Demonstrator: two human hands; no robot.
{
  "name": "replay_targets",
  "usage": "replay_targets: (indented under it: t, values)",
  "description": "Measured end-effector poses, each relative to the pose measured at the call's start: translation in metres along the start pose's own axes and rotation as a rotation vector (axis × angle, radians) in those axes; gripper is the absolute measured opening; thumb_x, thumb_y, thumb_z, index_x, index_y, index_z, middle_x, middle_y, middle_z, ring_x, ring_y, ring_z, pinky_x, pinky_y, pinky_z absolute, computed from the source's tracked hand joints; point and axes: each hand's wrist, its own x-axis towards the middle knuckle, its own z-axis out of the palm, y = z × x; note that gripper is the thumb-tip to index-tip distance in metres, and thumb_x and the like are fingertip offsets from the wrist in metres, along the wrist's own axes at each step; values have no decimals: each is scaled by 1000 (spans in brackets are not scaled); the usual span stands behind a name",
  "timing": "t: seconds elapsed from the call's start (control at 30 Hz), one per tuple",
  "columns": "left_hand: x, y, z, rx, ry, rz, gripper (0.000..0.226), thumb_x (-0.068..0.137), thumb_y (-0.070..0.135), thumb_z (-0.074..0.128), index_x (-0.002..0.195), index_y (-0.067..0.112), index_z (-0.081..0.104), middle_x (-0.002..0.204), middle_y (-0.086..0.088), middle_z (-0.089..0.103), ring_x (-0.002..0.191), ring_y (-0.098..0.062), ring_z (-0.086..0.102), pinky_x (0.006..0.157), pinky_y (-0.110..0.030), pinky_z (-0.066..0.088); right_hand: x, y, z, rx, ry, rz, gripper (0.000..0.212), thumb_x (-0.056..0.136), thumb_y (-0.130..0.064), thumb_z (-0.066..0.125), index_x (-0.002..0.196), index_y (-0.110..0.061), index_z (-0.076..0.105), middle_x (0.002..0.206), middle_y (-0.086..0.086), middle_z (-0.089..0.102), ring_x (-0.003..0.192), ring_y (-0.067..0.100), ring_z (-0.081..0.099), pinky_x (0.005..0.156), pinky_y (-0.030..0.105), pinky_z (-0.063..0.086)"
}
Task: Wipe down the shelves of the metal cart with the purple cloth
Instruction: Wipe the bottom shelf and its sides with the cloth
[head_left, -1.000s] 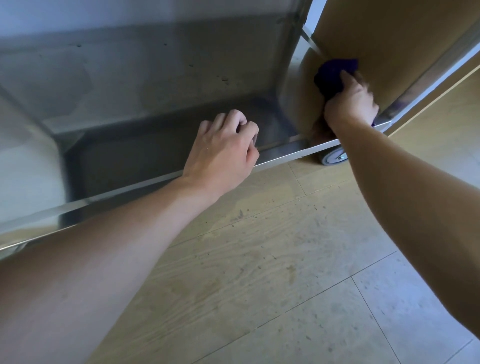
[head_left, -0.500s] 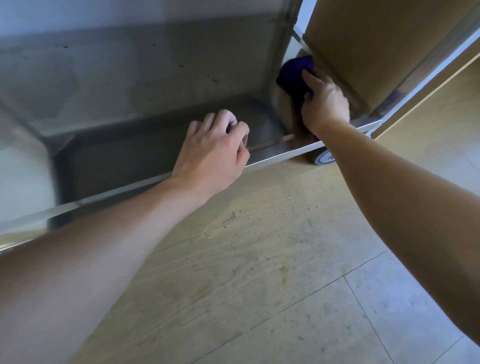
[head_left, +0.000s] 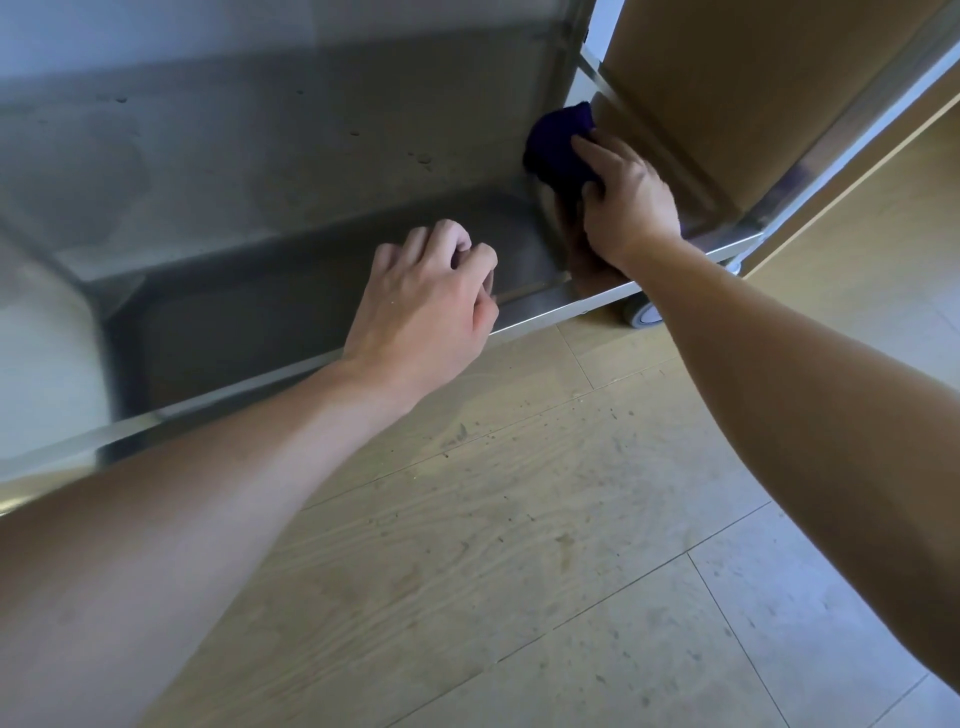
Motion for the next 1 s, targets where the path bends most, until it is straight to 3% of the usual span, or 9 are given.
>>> replay_targets:
  t: [0.2,0.3,0.47,0.6,0.67,0.9,1.0]
  values:
    - [-2,0,0,-51,17,-27,16,91,24,44,96,21,59,109,1,53,98,-20,52,86,-42,45,7,-2,-2,-43,50,335,57,89,-17,48,144,-29,37,157,2,28,142,29,28,114,47,25]
    - [-2,1,0,-53,17,-24,17,91,24,46,98,21,61,109,1,53,99,-21,53,86,-42,45,15,-35,11,-4,-2,249,55,91,-22,46,144,-29,37,157,-3,26,142,26,27,112,44,26]
    - [-1,-1,1,-108,22,-57,19,87,21,48,97,20,64,108,3,55,100,-21,53,85,-42,43,16,-84,32,123,-97,-164,52,91,-15,41,140,-31,47,151,-7,39,136,22,40,109,41,37]
    - [-2,-12,-11,-301,27,-108,23,88,20,50,103,17,67,114,3,59,101,-19,58,89,-43,46,19,-80,32,120,-14,-126,48,89,-23,40,134,-30,54,141,0,51,126,28,48,103,39,42]
    - [-7,-30,-24,-249,24,-106,26,90,24,49,108,19,67,118,5,59,100,-20,60,91,-43,47,20,-78,29,93,58,-98,45,90,-34,36,129,-30,58,135,3,56,120,32,50,99,39,42]
    - [-62,-122,-60,-26,112,-228,24,89,19,48,102,20,68,114,3,63,103,-25,60,92,-48,46,18,-107,43,35,24,13,47,97,-27,33,143,-23,41,153,2,35,140,28,32,110,48,33]
    - [-66,-124,-59,-24,99,-262,23,89,17,49,103,19,67,116,3,61,107,-23,58,94,-44,43,15,-151,54,101,-76,-53,49,96,-23,38,145,-22,38,156,0,29,143,23,28,112,40,33]
